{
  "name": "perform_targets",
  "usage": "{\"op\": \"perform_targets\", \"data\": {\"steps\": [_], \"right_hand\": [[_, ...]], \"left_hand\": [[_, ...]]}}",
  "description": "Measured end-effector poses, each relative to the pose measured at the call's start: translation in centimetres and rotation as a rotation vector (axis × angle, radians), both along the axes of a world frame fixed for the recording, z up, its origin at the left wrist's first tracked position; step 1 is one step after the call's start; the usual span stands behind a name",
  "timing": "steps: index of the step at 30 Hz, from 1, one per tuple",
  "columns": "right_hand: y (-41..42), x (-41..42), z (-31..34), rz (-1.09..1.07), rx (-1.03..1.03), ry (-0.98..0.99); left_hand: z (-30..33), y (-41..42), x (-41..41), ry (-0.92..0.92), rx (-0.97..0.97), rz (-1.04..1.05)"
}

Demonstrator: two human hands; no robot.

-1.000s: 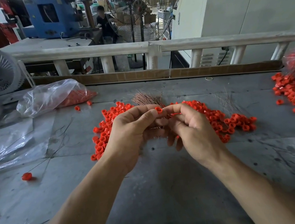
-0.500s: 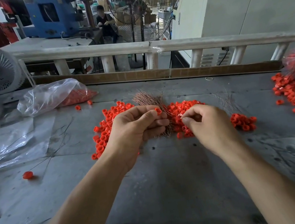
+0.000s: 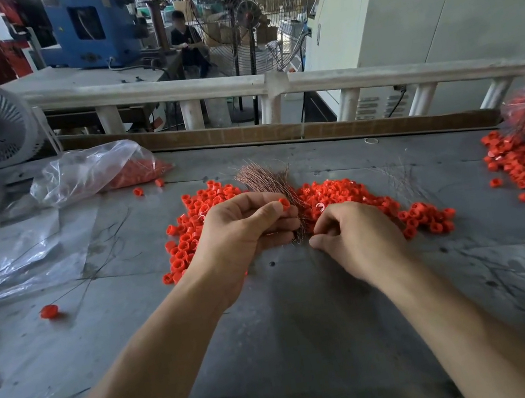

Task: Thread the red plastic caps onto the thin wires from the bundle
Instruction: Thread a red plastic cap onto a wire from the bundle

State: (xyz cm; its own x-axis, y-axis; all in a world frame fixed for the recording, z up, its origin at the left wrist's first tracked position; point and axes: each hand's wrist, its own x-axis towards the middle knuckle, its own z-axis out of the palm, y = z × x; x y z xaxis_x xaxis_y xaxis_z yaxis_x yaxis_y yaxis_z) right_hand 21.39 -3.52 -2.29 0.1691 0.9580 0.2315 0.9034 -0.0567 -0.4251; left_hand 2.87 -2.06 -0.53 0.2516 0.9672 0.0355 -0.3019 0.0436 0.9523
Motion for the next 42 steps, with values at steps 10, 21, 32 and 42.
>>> {"op": "perform_targets", "data": {"steps": [10, 21, 32, 42], "right_hand": [[-0.6, 0.9, 1.3, 0.058, 0.277, 0.554], [-0.9, -1.1, 0.8, 0.285, 0.274, 0.891], [-0.8, -1.5, 0.6, 0.332, 0.362, 0.878], [-1.1, -1.6, 0.8, 0.336, 0.435, 0.685]], "left_hand": [[-0.2, 0.1, 0.0, 0.001, 0.003, -0.027], [0.0, 0.0, -0.1, -0.054, -0.019, -0.067], [-0.1, 0.0, -0.1, -0.051, -0.001, -0.072], [-0.3, 0.1, 0.2, 0.072, 0.117, -0.027]]}}
